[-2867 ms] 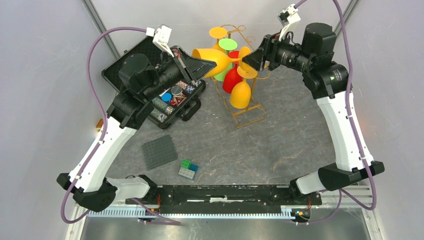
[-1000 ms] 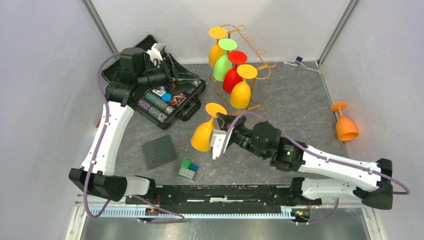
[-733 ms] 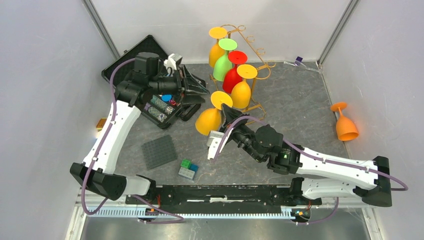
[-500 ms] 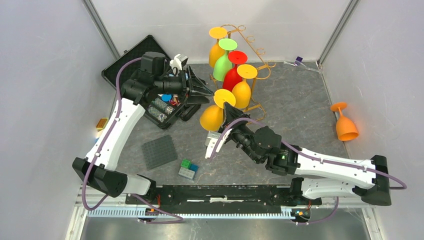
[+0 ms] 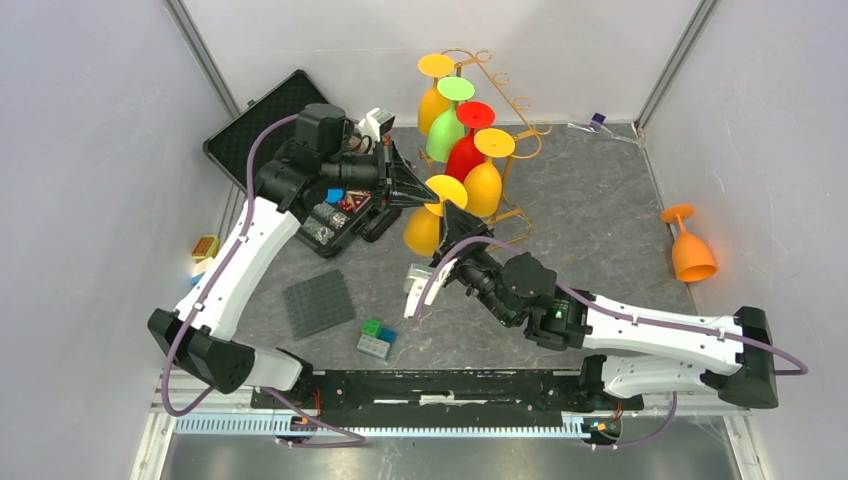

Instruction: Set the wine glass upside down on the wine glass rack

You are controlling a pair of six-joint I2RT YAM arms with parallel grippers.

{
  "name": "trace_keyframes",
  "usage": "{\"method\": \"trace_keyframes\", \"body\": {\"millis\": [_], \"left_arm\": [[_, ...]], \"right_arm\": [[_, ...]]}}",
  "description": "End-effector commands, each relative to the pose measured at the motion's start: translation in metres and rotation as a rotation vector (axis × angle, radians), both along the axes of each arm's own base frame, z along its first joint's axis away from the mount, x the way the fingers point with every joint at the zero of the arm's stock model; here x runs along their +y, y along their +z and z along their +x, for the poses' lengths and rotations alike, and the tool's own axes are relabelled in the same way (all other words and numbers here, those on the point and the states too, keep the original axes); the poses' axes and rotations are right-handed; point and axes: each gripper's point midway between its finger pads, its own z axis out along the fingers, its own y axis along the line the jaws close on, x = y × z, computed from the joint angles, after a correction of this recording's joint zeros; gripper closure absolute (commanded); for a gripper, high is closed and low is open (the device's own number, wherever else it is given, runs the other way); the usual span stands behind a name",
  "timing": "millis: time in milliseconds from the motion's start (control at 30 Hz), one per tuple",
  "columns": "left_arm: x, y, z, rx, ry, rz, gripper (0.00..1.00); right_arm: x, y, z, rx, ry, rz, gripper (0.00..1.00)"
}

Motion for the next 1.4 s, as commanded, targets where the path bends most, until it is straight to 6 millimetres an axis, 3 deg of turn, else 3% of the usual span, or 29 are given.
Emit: {"method": "trace_keyframes", "body": {"millis": [0, 67, 133, 267, 467, 600, 767, 833, 1000, 1067, 1167, 1267, 1367], "left_arm": [[0.000, 0.013, -0.003, -0.067, -0.022, -0.019, 0.98], [0.004, 0.018, 0.001, -0.130, 0.000, 0.009, 0.98], [0.010, 0.021, 0.008, -0.201, 0.040, 0.063, 0.98], [0.034, 0.026, 0.027, -0.391, 0.168, 0.218, 0.98], [0.078, 0.053, 0.044, -0.701, 0.377, 0.363, 0.98], [0.077, 0.084, 0.036, -0.880, 0.390, 0.262, 0.98], [0.071, 0.113, 0.017, -1.089, 0.376, 0.087, 0.98], [0.069, 0.127, 0.007, -1.177, 0.373, 0.006, 0.98], [0.062, 0.138, -0.007, -1.262, 0.319, -0.092, 0.98], [0.057, 0.141, -0.013, -1.286, 0.277, -0.122, 0.98], [0.052, 0.146, -0.019, -1.329, 0.238, -0.168, 0.98], [0.051, 0.147, -0.021, -1.343, 0.227, -0.186, 0.98], [0.050, 0.147, -0.023, -1.344, 0.214, -0.194, 0.98]], "right_arm": [[0.006, 0.020, -0.001, 0.035, 0.014, 0.085, 0.43], [0.012, 0.020, 0.000, 0.100, 0.019, 0.091, 0.17], [0.018, 0.018, 0.000, 0.175, 0.026, 0.099, 0.02], [0.030, 0.028, -0.004, 0.320, 0.053, 0.162, 0.02], [0.036, 0.082, 0.001, 0.601, 0.229, 0.400, 0.02], [0.031, 0.110, 0.003, 0.748, 0.382, 0.471, 0.02], [0.014, 0.125, 0.013, 0.910, 0.525, 0.550, 0.02], [0.016, 0.132, 0.001, 0.974, 0.651, 0.548, 0.03], [0.016, 0.149, -0.023, 1.047, 0.863, 0.595, 0.06], [0.017, 0.153, -0.026, 1.091, 0.931, 0.613, 0.13], [0.022, 0.153, -0.022, 1.153, 0.964, 0.642, 0.28], [0.021, 0.155, -0.012, 1.158, 0.942, 0.691, 0.32], [0.020, 0.162, -0.007, 1.157, 0.954, 0.728, 0.44]]}}
